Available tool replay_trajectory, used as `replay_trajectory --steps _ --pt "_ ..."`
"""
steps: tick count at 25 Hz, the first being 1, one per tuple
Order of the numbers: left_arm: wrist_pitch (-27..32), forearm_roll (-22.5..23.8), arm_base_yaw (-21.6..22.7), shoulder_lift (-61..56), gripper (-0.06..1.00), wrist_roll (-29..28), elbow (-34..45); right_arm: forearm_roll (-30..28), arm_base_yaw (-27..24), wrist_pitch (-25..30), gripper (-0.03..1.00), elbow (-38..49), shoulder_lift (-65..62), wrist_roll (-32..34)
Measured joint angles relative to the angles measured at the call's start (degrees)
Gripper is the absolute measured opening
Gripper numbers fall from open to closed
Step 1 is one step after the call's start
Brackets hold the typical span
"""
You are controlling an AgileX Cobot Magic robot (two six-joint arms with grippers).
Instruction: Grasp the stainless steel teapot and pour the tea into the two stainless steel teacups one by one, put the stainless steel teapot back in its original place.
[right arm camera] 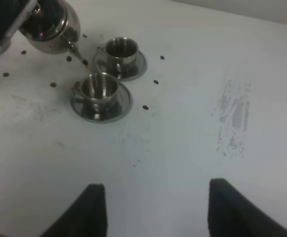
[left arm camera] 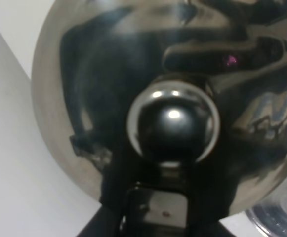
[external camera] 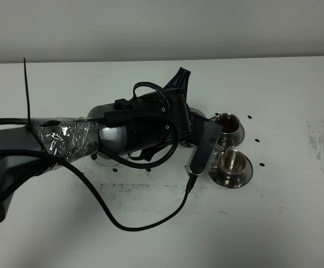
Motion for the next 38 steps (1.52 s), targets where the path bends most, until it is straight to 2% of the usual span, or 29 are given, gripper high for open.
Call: replay_trajectory --steps 19,38 --pt "-1.3 1.8 -0.6 0.0 0.18 4.5 0.0 0.0 0.0 0.0 0.44 0.0 0.0 0.0" --pt "-0.9 4.3 -1.1 0.0 0.18 4.7 0.0 0.0 0.0 0.0 0.43 0.0 0.0 0.0"
